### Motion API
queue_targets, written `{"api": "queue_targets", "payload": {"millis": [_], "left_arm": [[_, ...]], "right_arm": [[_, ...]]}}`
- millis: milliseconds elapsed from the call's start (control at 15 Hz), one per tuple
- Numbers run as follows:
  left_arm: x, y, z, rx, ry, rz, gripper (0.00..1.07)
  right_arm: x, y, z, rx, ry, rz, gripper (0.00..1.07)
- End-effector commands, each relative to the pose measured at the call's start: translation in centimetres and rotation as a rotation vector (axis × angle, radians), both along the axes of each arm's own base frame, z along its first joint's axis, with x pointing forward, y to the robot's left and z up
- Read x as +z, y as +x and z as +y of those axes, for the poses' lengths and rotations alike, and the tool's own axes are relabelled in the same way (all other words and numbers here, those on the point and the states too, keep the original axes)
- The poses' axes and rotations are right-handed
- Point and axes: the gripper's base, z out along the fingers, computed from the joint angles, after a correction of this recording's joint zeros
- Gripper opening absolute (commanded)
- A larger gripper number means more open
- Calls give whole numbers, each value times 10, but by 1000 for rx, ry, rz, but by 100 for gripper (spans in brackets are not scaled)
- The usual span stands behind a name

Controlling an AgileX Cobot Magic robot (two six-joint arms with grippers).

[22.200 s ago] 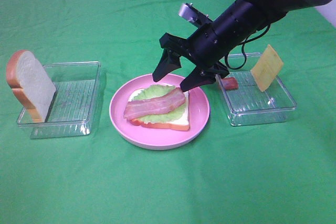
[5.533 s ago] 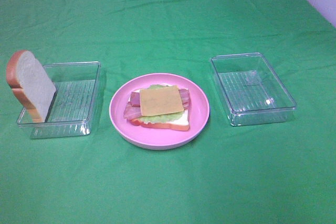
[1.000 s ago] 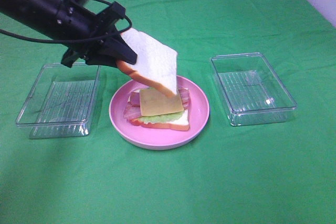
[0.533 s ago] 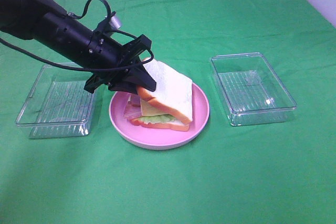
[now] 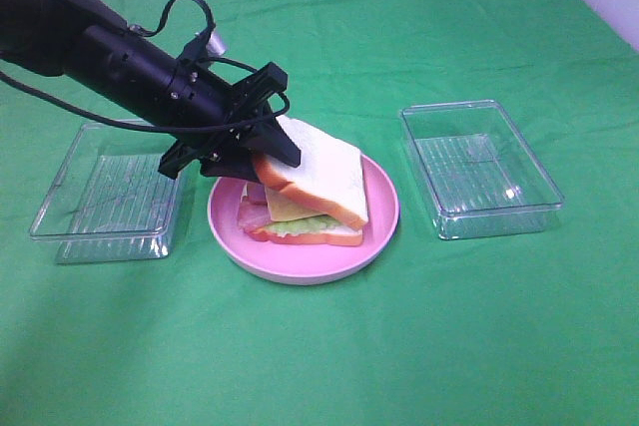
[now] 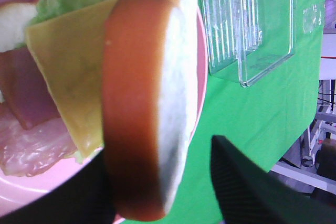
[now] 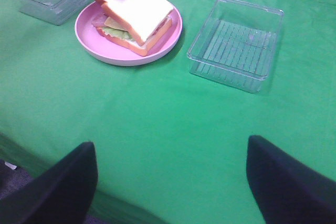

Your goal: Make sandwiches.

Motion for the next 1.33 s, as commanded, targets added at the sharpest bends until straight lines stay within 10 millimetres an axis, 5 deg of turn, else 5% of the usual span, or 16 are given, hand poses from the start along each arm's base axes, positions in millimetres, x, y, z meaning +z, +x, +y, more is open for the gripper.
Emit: {"api": "queue_targets", "payload": {"millis": [67,533,800,1000,1133,1267,1333], "left_arm": [[2,-2,-1,1,1,-1,77],[38,-21,23,-198,280,-112,79],[102,-49,43,-271,398,-242,79],[158,-94,65,-273,463,-335,79],[173,-125,80,-254,500,-374,79],[180,-172,99,-244,508,-448,79],[180,-217,116,-212,501,-549,79]], "right_arm": [[0,-1,-1,4,-5,-26,75],[0,-1,-1,4,-5,-26,75],[0,-1,-1,4,-5,-26,75],[0,-1,-1,4,-5,-26,75],[0,-1,-1,4,-5,-26,75],[0,-1,-1,5,-4,-25,75],[0,-1,-1,5,-4,-25,75]]}}
